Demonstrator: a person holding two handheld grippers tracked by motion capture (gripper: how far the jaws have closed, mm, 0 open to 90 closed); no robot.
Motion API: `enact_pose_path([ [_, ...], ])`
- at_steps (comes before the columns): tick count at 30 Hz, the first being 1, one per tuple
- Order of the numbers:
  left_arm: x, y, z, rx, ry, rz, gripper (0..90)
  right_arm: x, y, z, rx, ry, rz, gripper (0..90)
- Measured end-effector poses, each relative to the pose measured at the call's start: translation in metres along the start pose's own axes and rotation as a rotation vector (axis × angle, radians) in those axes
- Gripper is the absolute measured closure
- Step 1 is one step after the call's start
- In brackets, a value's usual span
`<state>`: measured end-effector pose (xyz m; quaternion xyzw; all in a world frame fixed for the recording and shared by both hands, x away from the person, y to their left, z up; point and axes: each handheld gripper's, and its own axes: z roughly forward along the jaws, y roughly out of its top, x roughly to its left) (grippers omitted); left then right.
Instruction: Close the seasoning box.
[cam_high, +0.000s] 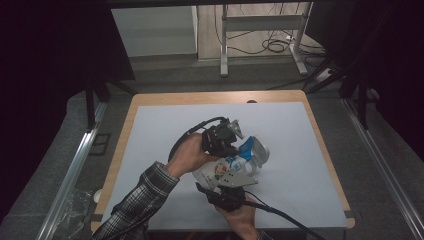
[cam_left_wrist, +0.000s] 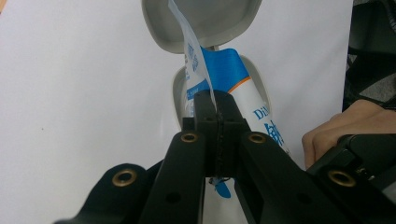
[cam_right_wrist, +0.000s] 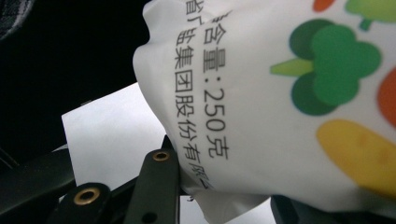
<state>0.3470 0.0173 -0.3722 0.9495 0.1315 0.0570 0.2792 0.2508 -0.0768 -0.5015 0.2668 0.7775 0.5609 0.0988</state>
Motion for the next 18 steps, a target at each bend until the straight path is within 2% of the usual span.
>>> enact_pose_path([
  [18, 0.0002, -0.0006, 0.0035, 0.001, -0.004, -0.001, 90.0, 0.0001, 0.0024, -0.0008, -0.006, 0.003, -0.005, 70.4],
])
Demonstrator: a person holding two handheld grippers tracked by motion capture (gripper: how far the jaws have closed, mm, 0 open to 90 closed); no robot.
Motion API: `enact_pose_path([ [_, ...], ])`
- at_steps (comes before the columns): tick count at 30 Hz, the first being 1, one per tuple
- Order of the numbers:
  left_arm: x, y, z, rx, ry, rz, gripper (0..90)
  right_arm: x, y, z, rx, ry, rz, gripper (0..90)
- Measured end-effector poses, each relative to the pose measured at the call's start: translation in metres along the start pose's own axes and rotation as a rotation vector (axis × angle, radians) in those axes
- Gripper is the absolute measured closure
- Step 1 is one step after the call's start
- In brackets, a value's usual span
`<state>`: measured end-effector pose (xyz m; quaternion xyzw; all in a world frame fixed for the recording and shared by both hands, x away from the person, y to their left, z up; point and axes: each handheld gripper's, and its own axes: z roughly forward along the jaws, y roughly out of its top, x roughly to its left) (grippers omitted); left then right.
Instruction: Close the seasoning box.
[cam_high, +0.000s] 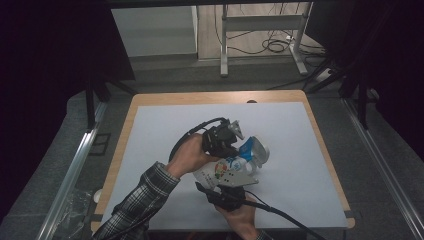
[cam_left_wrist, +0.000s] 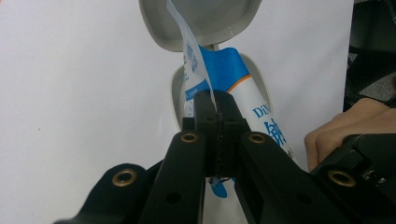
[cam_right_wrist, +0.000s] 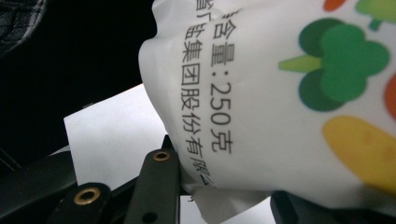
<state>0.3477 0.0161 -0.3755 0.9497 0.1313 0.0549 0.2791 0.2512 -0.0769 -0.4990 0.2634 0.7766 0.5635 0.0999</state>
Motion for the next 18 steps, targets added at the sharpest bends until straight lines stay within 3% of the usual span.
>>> enact_pose_path([
  [18, 0.0009, -0.0009, 0.002, 0.002, -0.003, -0.005, 90.0, 0.0008, 0.0019, -0.0006, -0.007, 0.004, 0.004, 70.5],
])
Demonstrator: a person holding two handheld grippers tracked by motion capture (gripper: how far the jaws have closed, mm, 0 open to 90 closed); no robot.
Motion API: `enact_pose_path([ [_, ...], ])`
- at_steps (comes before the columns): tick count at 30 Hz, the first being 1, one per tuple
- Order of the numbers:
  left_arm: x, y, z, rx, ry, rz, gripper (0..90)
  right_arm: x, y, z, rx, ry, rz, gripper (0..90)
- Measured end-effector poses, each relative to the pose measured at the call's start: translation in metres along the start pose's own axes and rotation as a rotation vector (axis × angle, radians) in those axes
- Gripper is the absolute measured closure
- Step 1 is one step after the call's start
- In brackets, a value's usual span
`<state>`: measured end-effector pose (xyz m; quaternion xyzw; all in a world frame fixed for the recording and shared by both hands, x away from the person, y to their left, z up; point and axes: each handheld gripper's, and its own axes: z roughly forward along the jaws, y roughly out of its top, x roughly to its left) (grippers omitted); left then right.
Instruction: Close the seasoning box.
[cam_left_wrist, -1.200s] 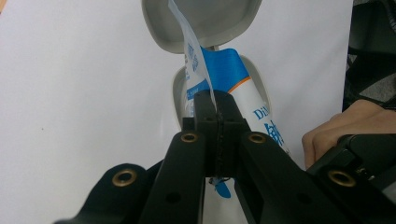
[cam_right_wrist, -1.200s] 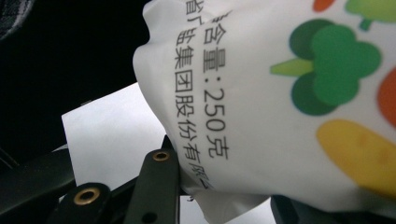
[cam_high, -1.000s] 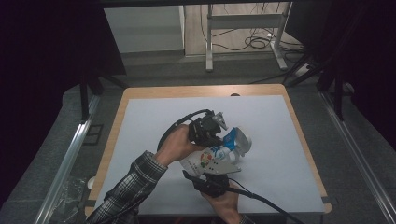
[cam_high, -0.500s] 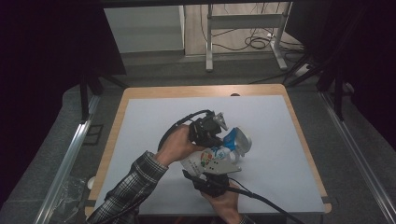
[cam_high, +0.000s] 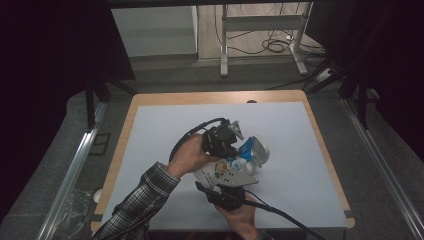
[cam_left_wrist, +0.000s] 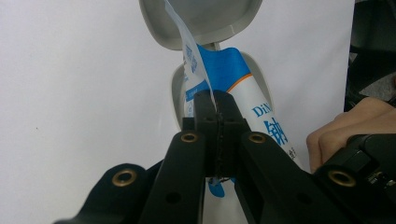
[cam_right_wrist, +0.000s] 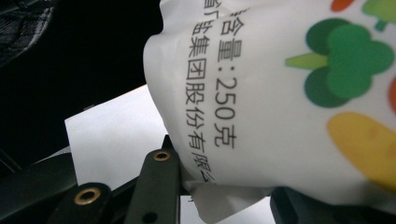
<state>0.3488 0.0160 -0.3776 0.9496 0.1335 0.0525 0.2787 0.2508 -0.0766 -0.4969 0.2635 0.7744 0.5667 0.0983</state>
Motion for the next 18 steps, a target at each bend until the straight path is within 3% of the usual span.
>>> enact_pose_path([
  [18, 0.0005, -0.0003, 0.0013, 0.0, -0.002, -0.007, 90.0, 0.0001, 0.0021, 0.0, -0.009, 0.0, -0.005, 70.7],
])
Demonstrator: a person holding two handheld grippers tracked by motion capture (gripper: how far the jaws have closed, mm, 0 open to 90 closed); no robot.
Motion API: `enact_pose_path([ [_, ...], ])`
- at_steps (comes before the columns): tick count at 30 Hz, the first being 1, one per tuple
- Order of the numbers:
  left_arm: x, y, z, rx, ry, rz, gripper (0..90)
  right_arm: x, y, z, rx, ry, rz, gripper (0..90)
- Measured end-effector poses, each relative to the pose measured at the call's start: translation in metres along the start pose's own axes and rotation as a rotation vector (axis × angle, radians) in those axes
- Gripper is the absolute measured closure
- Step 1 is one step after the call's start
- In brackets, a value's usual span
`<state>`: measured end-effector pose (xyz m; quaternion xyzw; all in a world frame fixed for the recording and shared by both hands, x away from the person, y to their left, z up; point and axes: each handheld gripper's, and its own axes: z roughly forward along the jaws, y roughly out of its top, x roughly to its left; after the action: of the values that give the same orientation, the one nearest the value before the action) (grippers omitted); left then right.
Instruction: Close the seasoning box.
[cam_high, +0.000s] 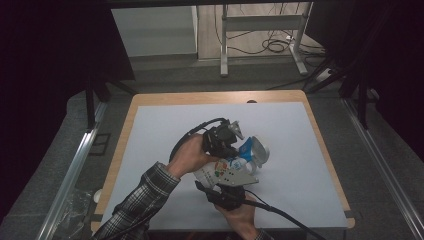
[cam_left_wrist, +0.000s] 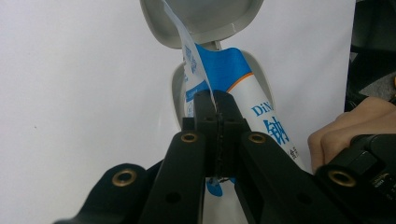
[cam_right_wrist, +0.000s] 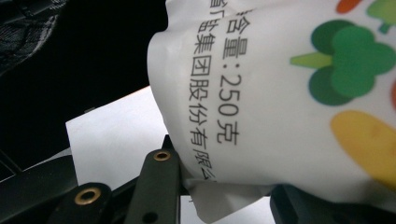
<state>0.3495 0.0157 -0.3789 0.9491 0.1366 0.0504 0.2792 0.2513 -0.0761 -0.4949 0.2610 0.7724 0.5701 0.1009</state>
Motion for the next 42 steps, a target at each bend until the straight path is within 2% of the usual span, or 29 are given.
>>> enact_pose_path([
  [42, 0.0008, -0.0004, 0.0, 0.009, -0.003, -0.004, 90.0, 0.0019, 0.0044, -0.0009, -0.015, 0.004, -0.002, 70.9],
])
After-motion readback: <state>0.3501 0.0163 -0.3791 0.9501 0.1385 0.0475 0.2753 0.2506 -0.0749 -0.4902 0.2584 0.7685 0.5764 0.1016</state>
